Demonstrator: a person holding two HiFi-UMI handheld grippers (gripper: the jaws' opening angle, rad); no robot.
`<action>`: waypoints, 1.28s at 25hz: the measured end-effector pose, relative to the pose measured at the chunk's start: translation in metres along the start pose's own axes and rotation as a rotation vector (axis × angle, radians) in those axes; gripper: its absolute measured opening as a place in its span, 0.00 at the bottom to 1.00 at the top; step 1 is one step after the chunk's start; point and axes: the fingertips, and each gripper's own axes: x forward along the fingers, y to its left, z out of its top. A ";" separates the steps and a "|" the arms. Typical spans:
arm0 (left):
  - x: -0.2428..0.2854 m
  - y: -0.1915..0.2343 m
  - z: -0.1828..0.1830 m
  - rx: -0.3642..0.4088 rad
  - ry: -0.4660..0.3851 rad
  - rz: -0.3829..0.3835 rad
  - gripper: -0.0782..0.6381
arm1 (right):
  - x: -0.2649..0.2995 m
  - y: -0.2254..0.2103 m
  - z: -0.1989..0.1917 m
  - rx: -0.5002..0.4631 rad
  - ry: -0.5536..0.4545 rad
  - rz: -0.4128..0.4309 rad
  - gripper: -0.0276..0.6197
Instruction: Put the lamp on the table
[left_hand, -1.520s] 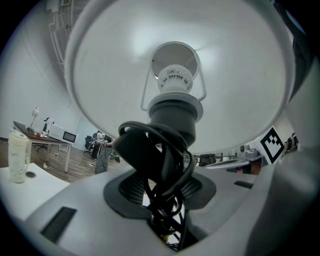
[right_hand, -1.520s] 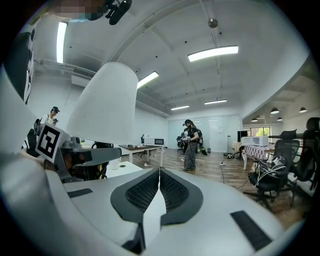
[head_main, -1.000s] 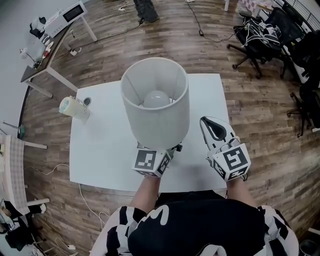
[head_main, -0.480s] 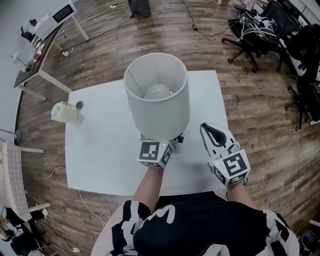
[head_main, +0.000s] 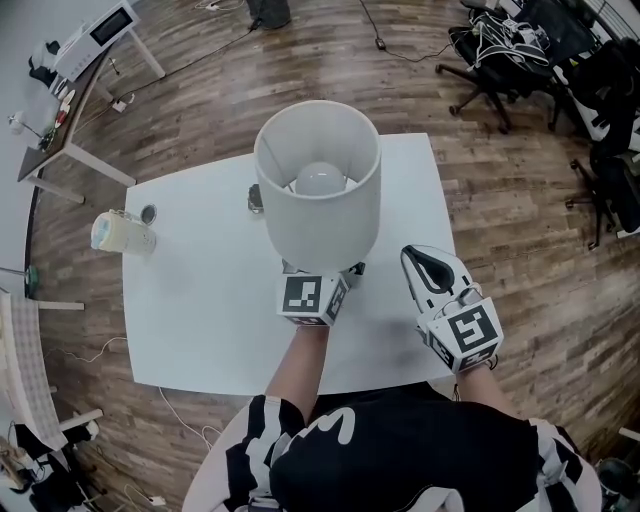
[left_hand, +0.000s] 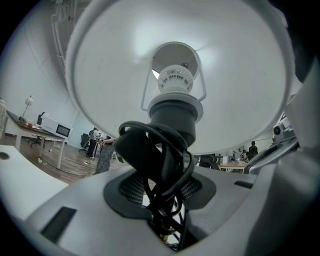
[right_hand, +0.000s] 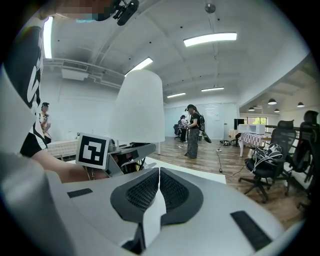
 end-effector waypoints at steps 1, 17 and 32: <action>0.000 0.001 -0.001 -0.006 -0.002 0.006 0.30 | 0.001 0.000 0.000 0.001 0.001 0.000 0.07; -0.012 0.006 -0.001 -0.030 -0.071 0.013 0.30 | 0.016 0.014 -0.005 -0.008 0.024 0.011 0.07; -0.018 -0.002 -0.010 0.080 0.012 -0.002 0.35 | 0.011 0.028 -0.004 -0.016 0.018 0.022 0.07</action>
